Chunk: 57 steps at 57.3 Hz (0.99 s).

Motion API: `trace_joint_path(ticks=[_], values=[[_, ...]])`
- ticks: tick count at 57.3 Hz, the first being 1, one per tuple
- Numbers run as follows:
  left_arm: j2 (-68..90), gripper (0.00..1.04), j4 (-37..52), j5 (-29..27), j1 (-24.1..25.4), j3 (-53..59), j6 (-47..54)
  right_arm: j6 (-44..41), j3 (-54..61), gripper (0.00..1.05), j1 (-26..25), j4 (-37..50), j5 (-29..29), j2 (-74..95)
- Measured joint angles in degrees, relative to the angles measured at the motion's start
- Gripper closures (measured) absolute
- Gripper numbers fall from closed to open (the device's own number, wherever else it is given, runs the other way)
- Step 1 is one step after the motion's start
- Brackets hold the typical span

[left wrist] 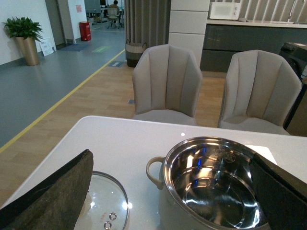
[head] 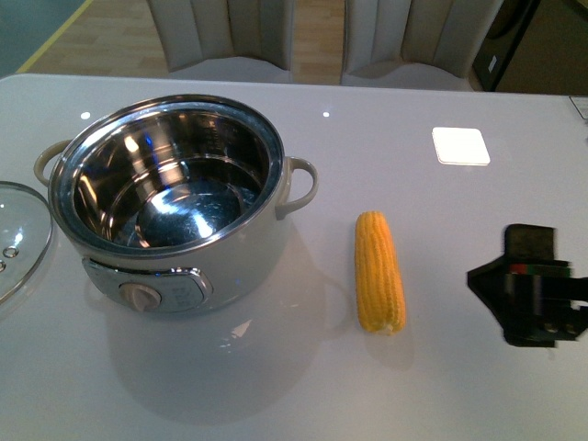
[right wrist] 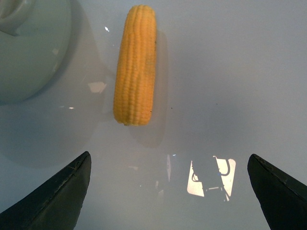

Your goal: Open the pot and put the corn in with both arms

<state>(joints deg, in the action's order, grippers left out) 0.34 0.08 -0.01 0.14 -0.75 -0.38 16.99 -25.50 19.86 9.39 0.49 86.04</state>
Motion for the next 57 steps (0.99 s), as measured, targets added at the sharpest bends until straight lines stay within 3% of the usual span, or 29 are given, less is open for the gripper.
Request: trace_joint_path(ticks=[21, 57], values=[[0.0, 0.07, 0.0, 0.0, 0.0, 0.0, 0.0, -4.35, -11.72, 0.09, 2.64, 5.75, 3.04, 22.53], [0.0, 0.07, 0.0, 0.0, 0.0, 0.0, 0.0, -6.71, -24.72, 0.09, 7.41, 8.57, 7.23, 42.95]])
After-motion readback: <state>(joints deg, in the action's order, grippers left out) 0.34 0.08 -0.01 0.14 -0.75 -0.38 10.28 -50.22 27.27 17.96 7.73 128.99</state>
